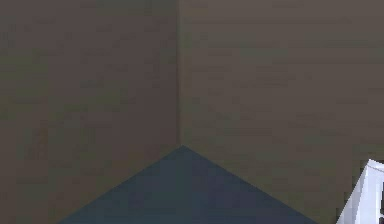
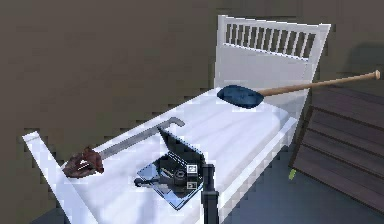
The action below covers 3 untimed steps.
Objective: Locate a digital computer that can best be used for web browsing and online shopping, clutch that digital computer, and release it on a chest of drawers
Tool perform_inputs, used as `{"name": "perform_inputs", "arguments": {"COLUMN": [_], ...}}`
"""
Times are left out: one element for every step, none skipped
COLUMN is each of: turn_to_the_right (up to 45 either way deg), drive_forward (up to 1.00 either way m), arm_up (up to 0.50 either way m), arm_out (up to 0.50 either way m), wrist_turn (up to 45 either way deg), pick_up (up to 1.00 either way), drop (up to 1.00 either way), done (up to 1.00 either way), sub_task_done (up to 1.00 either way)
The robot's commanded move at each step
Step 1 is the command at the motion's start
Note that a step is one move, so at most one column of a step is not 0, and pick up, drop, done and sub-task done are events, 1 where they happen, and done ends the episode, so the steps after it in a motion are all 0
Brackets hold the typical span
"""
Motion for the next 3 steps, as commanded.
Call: {"name": "perform_inputs", "arguments": {"turn_to_the_right": [0.0,0.0,0.0], "drive_forward": [0.00,0.00,0.00], "arm_up": [0.00,-0.30,0.00], "arm_out": [0.00,0.00,0.00], "wrist_turn": [30.0,0.0,0.0], "pick_up": [0.00,0.00,1.00], "drop": [0.00,0.00,0.00], "done": [0.00,0.00,0.00], "sub_task_done": [0.00,0.00,0.00]}}
